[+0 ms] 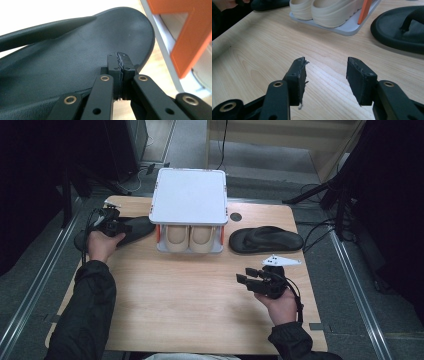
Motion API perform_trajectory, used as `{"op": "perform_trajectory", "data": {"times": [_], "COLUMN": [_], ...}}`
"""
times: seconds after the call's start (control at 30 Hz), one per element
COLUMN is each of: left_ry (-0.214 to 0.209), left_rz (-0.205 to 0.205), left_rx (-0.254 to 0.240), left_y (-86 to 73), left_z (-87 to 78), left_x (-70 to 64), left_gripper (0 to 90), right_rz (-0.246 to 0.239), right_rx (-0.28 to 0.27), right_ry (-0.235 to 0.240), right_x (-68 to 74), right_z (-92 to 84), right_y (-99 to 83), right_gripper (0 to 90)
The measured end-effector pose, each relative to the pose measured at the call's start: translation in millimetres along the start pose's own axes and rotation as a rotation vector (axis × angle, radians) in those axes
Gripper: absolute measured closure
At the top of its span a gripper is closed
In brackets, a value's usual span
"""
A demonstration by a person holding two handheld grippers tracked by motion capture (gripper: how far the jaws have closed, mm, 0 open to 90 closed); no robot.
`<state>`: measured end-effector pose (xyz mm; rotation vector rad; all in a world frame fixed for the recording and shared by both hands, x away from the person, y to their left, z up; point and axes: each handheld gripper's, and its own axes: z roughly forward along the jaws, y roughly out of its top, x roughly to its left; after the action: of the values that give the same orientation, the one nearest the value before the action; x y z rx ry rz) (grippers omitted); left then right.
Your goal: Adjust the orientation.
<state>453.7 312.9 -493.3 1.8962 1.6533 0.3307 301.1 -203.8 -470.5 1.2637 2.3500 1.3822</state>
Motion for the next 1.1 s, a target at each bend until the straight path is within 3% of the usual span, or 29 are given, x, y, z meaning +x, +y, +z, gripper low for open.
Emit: {"op": "perform_trajectory", "data": {"times": [0.27, 0.4, 0.5, 0.6, 0.67, 0.77, 0.87, 1.1], "left_ry": [-0.010, -0.003, -0.011, -0.015, -0.050, -0.055, -0.080, -0.087], "left_rz": [0.037, 0.057, 0.105, 0.108, 0.118, 0.149, 0.144, 0.134], "left_rx": [0.031, 0.046, 0.050, 0.056, 0.077, 0.086, 0.095, 0.098], "left_y": [-19.9, -30.4, -42.5, -48.0, -56.8, -64.5, -70.7, -85.6], "left_z": [-15.2, -22.7, -29.2, -33.1, -35.8, -37.5, -40.7, -51.2], "left_x": [-1.3, -7.0, -13.1, -15.8, -21.4, -27.4, -30.3, -29.2], "left_gripper": [89.8, 89.4, 88.7, 88.8, 88.8, 88.7, 88.6, 88.7], "right_rz": [-0.002, -0.005, -0.009, -0.012, -0.015, -0.014, -0.016, -0.009], "right_rx": [-0.006, -0.005, -0.004, -0.003, 0.001, 0.004, 0.006, 0.004], "right_ry": [0.016, 0.025, 0.027, 0.028, 0.033, 0.037, 0.039, 0.036], "right_x": [-3.5, -3.6, -4.0, -4.1, -3.6, -2.9, -2.7, -3.3], "right_z": [4.8, 7.4, 9.1, 10.4, 11.6, 13.5, 13.5, 12.8], "right_y": [7.1, 10.4, 12.5, 13.2, 13.5, 13.9, 13.7, 13.5], "right_gripper": [50.9, 50.8, 50.8, 50.8, 50.8, 50.8, 50.8, 50.7]}}
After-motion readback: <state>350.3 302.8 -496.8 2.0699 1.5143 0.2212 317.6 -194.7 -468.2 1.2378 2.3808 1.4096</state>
